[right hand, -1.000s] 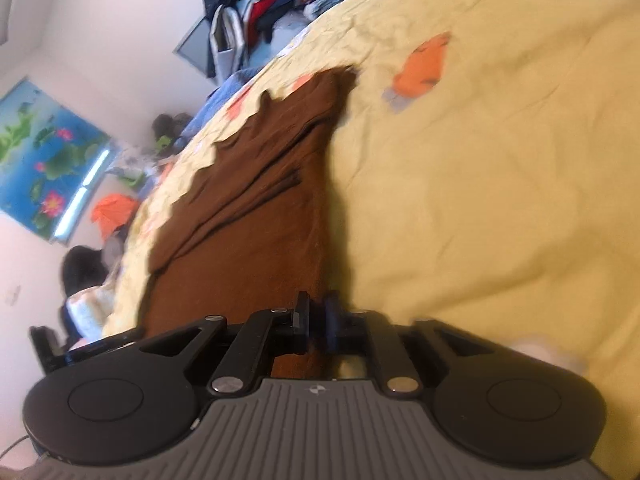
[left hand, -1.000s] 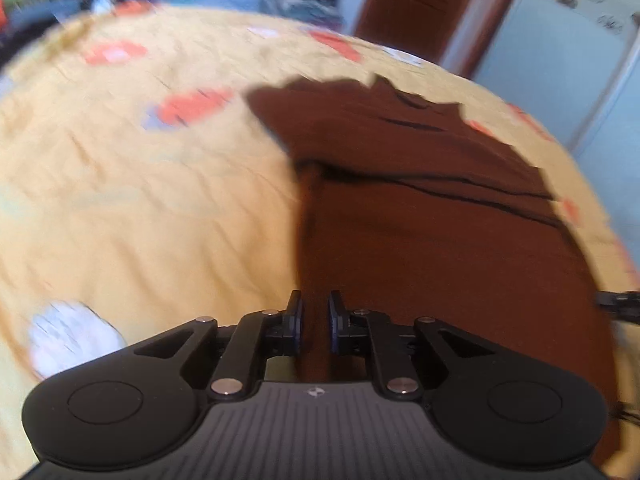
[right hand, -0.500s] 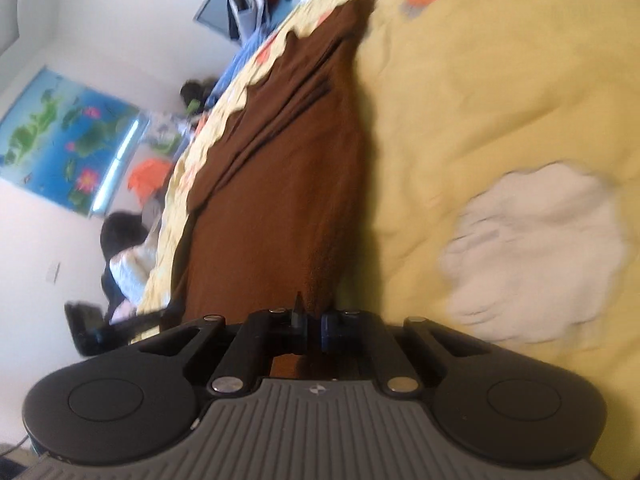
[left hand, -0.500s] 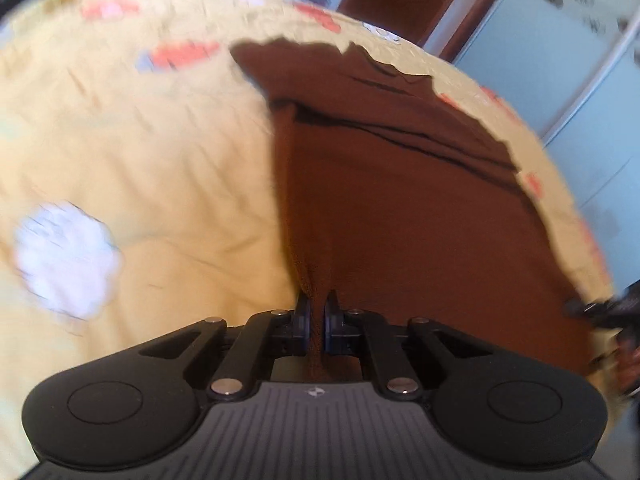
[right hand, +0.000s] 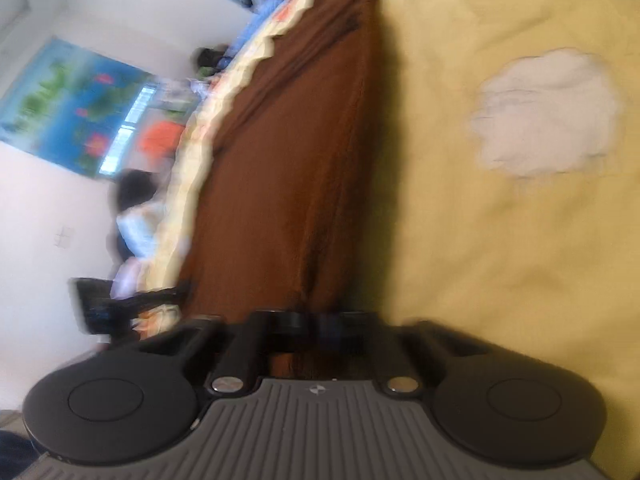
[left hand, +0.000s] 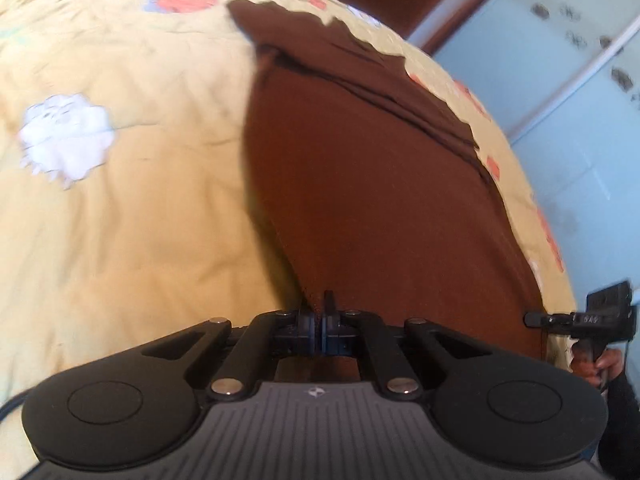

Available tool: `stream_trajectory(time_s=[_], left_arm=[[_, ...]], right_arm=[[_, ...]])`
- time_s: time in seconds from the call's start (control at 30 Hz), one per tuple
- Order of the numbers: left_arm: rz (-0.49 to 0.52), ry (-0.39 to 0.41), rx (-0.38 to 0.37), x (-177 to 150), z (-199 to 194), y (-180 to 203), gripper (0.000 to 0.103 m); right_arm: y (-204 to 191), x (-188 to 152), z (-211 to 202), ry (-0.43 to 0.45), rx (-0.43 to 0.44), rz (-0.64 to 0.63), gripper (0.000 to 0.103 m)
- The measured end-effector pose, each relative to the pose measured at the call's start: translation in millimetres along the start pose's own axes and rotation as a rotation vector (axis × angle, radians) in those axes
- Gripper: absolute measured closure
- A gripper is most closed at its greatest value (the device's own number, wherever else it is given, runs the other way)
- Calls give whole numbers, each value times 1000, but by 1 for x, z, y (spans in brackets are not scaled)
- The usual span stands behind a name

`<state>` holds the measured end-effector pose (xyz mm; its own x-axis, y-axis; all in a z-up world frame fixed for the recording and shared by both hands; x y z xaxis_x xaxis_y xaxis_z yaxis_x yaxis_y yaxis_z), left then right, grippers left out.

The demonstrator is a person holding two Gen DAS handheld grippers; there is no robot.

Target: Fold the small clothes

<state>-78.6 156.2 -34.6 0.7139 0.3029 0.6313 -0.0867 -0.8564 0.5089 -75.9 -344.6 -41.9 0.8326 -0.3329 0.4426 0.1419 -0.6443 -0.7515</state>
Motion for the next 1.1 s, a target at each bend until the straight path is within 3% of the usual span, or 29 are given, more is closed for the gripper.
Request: stream_trajectory(time_s=[0.13, 0.2, 0.23, 0.27, 0.3, 0.33, 0.37, 0.4, 0.43, 0.47, 0.5, 0.57, 0.7, 0.73, 0.77, 0.8, 0.83, 0.87, 0.9, 0.97, 1.0, 1.03, 1.07, 1.1], left_arm=[[-2, 2, 27, 0, -15, -6, 98], [-4, -33, -7, -8, -18, 1, 93], [-33, -79, -55, -13, -15, 5, 87], [-60, -99, -108, -18, -17, 10, 69], [-83, -97, -158, -22, -21, 14, 42], [-101, -90, -196, -25, -24, 17, 30], [-114, -85, -208, -28, -25, 20, 26], [-109, -67, -195, -30, -27, 21, 31], [-93, -52, -168, -31, -29, 21, 43], [-62, -52, -120, -34, -29, 19, 91], [-37, -62, -57, -37, -29, 14, 99], [-47, -27, -38, -38, -42, 6, 99], [-77, -9, -7, -39, -62, -12, 96], [-89, -15, -10, -39, -65, -15, 94], [-115, -29, -21, -39, -63, -15, 89], [-148, -45, -44, -38, -60, -15, 74], [-174, -50, -77, -37, -60, -14, 63], [-197, -48, -117, -36, -60, -13, 38], [-210, -45, -145, -35, -57, -11, 18], [-196, -35, -150, -35, -50, 0, 10], [-173, -25, -143, -36, -46, 5, 11], [-150, -12, -137, -37, -45, 10, 11], [-133, -3, -124, -37, -45, 13, 15], [-116, -2, -105, -38, -44, 16, 61]], right_arm=[[15, 1, -17, 54, -1, 40, 97], [12, -3, -19, 62, 9, 53, 86], [9, -5, -20, 63, 22, 66, 71], [4, -6, -22, 66, 49, 72, 53], [-3, -9, -23, 69, 73, 61, 46], [-10, -10, -21, 63, 83, 39, 35], [-16, -14, -18, 51, 81, 14, 32], [-21, -17, -16, 45, 69, -15, 34], [-24, -19, -14, 46, 52, -43, 48], [-21, -21, -11, 26, 25, -45, 87], [-14, -23, -10, 5, -12, -52, 96], [-2, -25, -19, 32, 23, -44, 96], [10, -25, -39, 92, 12, 2, 94], [8, -27, -41, 94, 13, 14, 86], [4, -29, -43, 98, 23, 20, 71], [-1, -30, -45, 105, 48, 22, 61], [-6, -30, -47, 115, 82, 25, 40], [-11, -29, -47, 124, 101, 27, 24], [-17, -29, -44, 125, 107, 26, 19], [-25, -30, -34, 95, 90, 5, 15], [-29, -30, -30, 81, 79, -14, 15], [-32, -31, -24, 63, 70, -17, 22], [-32, -32, -20, 50, 67, -15, 40], [-30, -35, -16, 19, 61, -3, 55]])
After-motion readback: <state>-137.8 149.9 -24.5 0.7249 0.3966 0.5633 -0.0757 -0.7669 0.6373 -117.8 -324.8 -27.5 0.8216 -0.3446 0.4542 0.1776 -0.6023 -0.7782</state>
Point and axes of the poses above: each gripper's, at about its wrist camera, not at the fingertips, and z roughly the way its jaws point, y to its right, x to its top, the point moved 6 cm from there along z, roughly the way its jaws point, and after that the axes turned 14 degrees about y, right-handed, at the moved point
